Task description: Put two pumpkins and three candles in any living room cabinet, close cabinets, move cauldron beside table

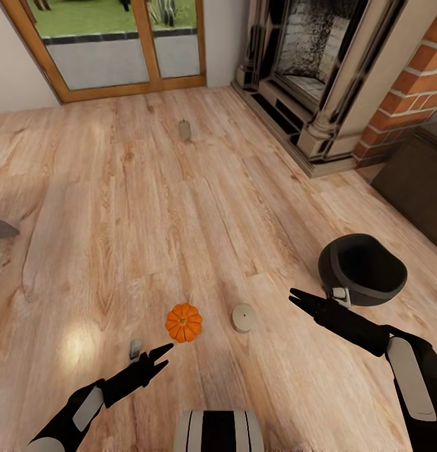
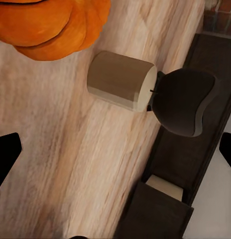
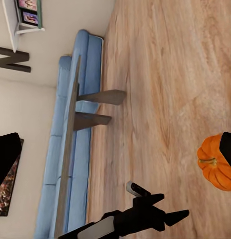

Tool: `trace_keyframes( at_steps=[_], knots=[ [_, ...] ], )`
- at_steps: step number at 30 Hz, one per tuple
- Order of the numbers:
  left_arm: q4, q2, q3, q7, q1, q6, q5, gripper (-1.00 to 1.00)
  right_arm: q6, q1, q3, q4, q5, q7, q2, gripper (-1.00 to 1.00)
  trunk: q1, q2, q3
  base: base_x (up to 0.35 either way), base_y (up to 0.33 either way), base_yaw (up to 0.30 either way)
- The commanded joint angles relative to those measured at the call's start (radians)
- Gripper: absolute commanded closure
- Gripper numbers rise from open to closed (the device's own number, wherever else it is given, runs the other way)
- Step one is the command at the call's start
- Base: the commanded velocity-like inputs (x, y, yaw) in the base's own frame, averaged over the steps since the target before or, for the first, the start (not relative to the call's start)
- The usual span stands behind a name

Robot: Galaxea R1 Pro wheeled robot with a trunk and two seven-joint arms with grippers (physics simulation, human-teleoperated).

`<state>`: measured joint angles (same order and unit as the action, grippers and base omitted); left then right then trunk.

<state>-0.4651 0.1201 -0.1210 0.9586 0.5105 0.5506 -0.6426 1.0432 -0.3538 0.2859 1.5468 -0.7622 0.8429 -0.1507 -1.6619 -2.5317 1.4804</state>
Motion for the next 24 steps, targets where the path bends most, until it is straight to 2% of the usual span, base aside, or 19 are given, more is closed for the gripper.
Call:
trace_keyframes(
  at_steps=[1, 12, 24],
  knots=[
    [0.0, 0.004, -0.001, 0.006, 0.0, 0.008, -0.005, -1.0, 0.004, -0.001, 0.001, 0.0, 0.002, 0.006, 0.0, -1.0, 0.0, 0.0, 0.005, 0.0, 0.0, 0.0],
    [0.0, 0.015, -0.002, 0.051, 0.0, 0.008, -0.005, -1.0, 0.004, -0.001, 0.001, 0.0, 0.0, 0.01, 0.0, -1.0, -0.005, -0.003, 0.047, 0.0, 0.0, 0.0],
    [0.0, 0.015, 0.0, 0.051, 0.0, 0.008, -0.002, -1.0, 0.004, -0.001, 0.001, -0.001, 0.0, 0.01, 0.0, -1.0, -0.005, -0.003, 0.047, 0.019, 0.007, 0.0]
  ],
)
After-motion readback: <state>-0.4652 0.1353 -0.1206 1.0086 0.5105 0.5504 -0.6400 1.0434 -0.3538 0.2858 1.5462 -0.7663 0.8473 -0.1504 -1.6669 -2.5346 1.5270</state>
